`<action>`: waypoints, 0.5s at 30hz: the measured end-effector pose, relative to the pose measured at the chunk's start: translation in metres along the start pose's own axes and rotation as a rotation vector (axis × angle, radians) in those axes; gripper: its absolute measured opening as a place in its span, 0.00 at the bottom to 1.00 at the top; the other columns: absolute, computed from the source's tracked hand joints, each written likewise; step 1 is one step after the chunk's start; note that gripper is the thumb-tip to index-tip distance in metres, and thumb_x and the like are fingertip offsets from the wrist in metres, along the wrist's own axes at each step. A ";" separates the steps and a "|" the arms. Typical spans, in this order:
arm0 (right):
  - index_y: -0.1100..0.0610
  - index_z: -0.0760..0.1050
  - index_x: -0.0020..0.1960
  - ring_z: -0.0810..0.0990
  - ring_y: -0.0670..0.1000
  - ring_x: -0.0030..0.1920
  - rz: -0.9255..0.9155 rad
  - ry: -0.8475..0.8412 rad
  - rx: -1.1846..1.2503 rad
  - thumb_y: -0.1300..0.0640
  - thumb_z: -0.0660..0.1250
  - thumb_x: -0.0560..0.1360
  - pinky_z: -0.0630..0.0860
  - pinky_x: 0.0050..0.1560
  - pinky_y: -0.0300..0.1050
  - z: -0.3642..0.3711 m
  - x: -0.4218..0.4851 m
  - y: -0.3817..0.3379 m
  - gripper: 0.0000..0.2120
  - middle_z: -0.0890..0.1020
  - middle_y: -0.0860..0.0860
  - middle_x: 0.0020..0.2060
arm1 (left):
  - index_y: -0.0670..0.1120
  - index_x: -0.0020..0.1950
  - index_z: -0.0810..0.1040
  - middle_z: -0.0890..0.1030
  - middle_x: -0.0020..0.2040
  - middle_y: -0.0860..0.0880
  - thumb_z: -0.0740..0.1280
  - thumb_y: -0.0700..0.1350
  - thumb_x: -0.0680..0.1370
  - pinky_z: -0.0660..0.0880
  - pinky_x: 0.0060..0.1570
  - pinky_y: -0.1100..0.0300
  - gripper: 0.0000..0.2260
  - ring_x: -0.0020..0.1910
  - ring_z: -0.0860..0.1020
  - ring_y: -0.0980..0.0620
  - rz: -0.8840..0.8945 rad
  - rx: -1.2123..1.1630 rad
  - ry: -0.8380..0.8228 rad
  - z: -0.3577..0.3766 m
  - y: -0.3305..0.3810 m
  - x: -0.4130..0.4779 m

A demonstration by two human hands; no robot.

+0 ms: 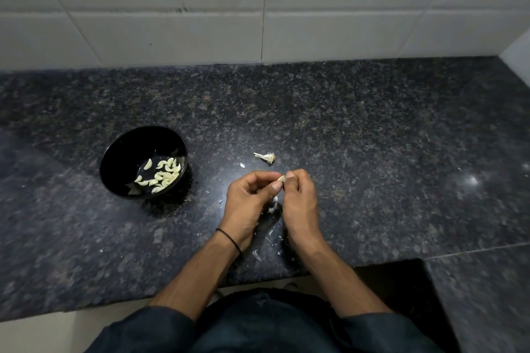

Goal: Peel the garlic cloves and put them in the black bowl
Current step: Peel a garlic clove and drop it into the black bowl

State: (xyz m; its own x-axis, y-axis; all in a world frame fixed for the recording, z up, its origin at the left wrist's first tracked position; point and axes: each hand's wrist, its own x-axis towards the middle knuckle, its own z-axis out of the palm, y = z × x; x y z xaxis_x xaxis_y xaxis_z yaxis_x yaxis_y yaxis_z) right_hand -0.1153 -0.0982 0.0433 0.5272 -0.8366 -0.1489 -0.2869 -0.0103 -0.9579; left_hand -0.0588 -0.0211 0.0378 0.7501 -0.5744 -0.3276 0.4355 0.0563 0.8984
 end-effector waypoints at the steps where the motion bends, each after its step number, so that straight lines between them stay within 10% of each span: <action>1: 0.53 0.67 0.38 0.67 0.39 0.29 -0.005 -0.007 -0.009 0.60 0.58 0.83 0.66 0.33 0.36 -0.001 0.000 0.000 0.14 0.71 0.43 0.31 | 0.42 0.51 0.84 0.85 0.49 0.40 0.73 0.36 0.75 0.74 0.49 0.48 0.05 0.46 0.80 0.45 -0.002 -0.010 0.001 0.000 0.000 0.000; 15: 0.54 0.75 0.48 0.78 0.46 0.41 -0.070 -0.088 -0.223 0.56 0.63 0.83 0.72 0.41 0.38 -0.015 0.005 0.015 0.06 0.81 0.47 0.41 | 0.43 0.52 0.85 0.86 0.46 0.43 0.72 0.37 0.76 0.77 0.45 0.53 0.06 0.45 0.81 0.44 -0.026 0.005 0.099 -0.007 -0.005 0.005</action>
State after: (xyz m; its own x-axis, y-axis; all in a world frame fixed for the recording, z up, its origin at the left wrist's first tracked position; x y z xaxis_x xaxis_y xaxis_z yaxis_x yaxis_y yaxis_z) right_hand -0.1293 -0.1110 0.0320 0.6169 -0.7787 -0.1147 -0.4118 -0.1951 -0.8902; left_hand -0.0533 -0.0183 0.0299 0.7845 -0.4919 -0.3777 0.4530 0.0385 0.8907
